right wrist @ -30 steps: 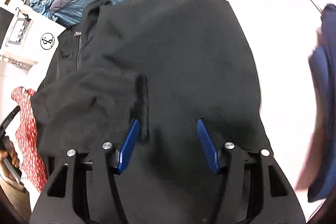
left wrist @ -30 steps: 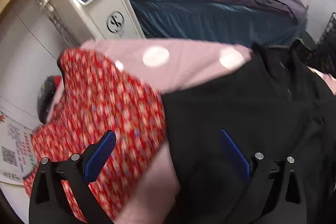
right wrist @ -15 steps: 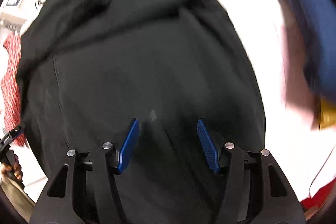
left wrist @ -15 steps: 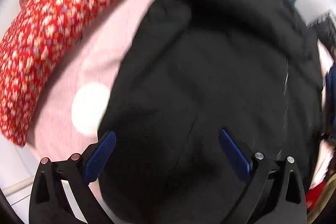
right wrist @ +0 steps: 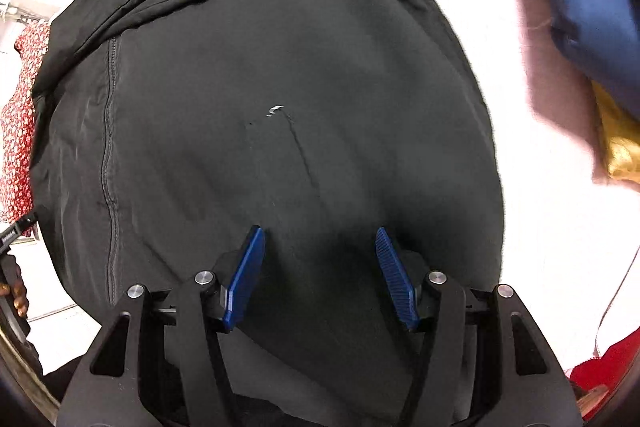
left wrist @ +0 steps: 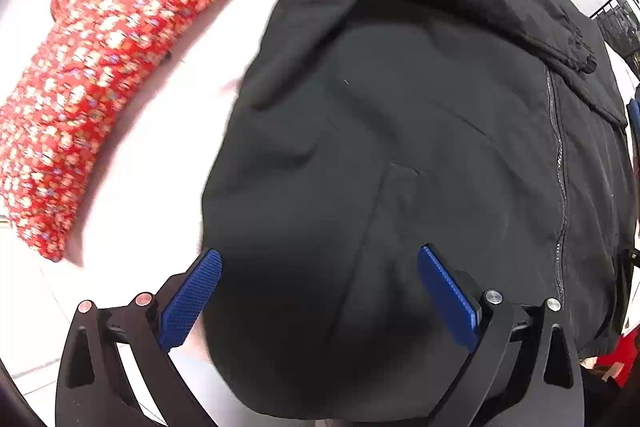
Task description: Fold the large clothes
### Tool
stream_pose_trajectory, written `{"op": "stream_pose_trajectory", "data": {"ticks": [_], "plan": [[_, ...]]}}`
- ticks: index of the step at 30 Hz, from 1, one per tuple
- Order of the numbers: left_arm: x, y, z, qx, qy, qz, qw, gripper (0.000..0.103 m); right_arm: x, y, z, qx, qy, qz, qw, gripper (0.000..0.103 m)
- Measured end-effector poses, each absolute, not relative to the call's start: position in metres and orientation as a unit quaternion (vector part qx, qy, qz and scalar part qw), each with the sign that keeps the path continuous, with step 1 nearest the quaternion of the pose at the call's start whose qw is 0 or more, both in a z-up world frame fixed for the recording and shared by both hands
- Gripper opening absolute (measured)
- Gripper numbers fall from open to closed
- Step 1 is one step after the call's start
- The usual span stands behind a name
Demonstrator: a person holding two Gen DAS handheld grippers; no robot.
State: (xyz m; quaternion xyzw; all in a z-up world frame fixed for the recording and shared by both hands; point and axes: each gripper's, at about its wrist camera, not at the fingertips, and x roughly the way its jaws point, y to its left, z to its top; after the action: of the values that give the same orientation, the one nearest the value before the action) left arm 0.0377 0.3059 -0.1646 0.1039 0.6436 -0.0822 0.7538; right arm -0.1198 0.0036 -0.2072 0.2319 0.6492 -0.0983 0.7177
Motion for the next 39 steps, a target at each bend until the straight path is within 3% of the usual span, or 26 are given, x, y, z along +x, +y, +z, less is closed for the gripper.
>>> {"op": "stream_pose_trajectory", "data": {"ticks": [9,14,18,24,33,39], "plan": [[0.058,0.370,-0.146,0.058,0.623,-0.065,0.777,0.097,-0.159,-0.054,-0.179,0.241,0.611,-0.149,0.739,0.059],[0.052,0.402,-0.167,0.007,0.658,-0.088,0.748,0.095,-0.179,-0.092,-0.198,0.318,0.605,-0.144,0.715,0.064],[0.022,0.399,-0.191,0.012,0.693,-0.131,0.709,0.088,-0.192,-0.084,-0.218,0.353,0.627,-0.090,0.689,0.064],[-0.023,0.394,-0.194,0.051,0.697,-0.187,0.690,0.088,-0.221,-0.072,-0.220,0.335,0.647,-0.041,0.684,0.064],[-0.037,0.432,-0.186,0.050,0.713,-0.226,0.661,0.068,-0.240,-0.059,-0.222,0.345,0.656,-0.022,0.671,0.064],[-0.017,0.463,-0.187,0.030,0.719,-0.225,0.657,0.063,-0.227,-0.054,-0.224,0.356,0.649,-0.035,0.671,0.064]]}}
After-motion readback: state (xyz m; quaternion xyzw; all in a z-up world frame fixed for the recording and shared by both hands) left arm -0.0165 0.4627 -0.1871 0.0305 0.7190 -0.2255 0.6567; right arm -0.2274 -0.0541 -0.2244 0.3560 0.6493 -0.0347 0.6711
